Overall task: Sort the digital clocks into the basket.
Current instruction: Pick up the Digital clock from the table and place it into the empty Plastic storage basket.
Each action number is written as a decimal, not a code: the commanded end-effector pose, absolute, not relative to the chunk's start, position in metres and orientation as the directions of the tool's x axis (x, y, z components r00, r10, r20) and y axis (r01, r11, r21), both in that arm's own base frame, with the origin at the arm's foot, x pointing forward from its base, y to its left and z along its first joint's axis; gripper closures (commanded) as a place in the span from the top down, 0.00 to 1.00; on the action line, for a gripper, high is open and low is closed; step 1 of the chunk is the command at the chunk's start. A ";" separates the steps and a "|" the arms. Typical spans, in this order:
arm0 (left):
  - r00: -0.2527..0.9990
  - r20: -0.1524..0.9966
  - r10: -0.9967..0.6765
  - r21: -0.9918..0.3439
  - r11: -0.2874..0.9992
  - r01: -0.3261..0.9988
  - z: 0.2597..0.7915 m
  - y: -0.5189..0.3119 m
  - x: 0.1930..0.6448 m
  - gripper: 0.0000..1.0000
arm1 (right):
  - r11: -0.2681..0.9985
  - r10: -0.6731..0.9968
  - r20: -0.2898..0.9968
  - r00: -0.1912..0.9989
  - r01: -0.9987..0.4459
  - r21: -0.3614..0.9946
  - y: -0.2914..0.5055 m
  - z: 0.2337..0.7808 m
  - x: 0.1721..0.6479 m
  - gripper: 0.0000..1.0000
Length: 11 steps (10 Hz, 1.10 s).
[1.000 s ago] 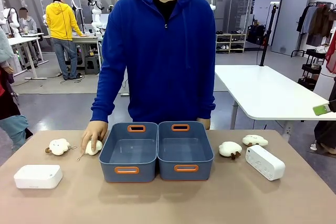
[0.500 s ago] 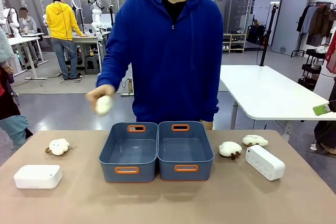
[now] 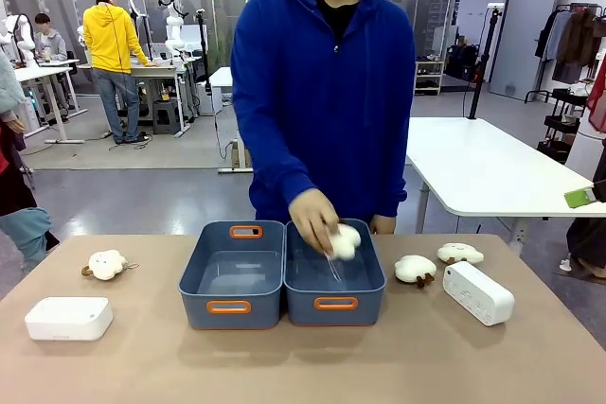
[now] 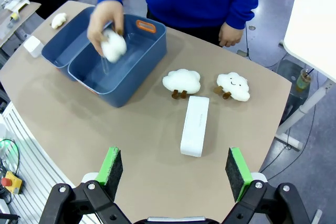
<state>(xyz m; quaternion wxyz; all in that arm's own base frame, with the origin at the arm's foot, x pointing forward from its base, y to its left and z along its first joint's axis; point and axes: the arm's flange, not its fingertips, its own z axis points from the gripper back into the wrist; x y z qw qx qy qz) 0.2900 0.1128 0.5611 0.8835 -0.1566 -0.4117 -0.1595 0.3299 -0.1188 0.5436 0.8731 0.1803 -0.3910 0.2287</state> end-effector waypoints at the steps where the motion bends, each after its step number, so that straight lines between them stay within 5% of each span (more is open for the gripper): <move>1: 0.612 0.775 -0.155 -0.147 0.898 0.414 0.560 0.112 0.292 1.00 | 0.825 0.264 0.769 0.582 -0.549 0.133 -0.119 0.543 0.330 1.00; 9: 0.612 0.775 -0.155 -0.147 0.898 0.414 0.560 0.112 0.292 1.00 | 0.830 0.258 0.765 0.590 -0.540 0.137 -0.119 0.544 0.330 1.00; 11: 0.612 0.775 -0.155 -0.147 0.898 0.414 0.560 0.112 0.292 1.00 | 0.892 0.342 0.591 0.730 -0.450 0.039 -0.090 0.535 0.363 1.00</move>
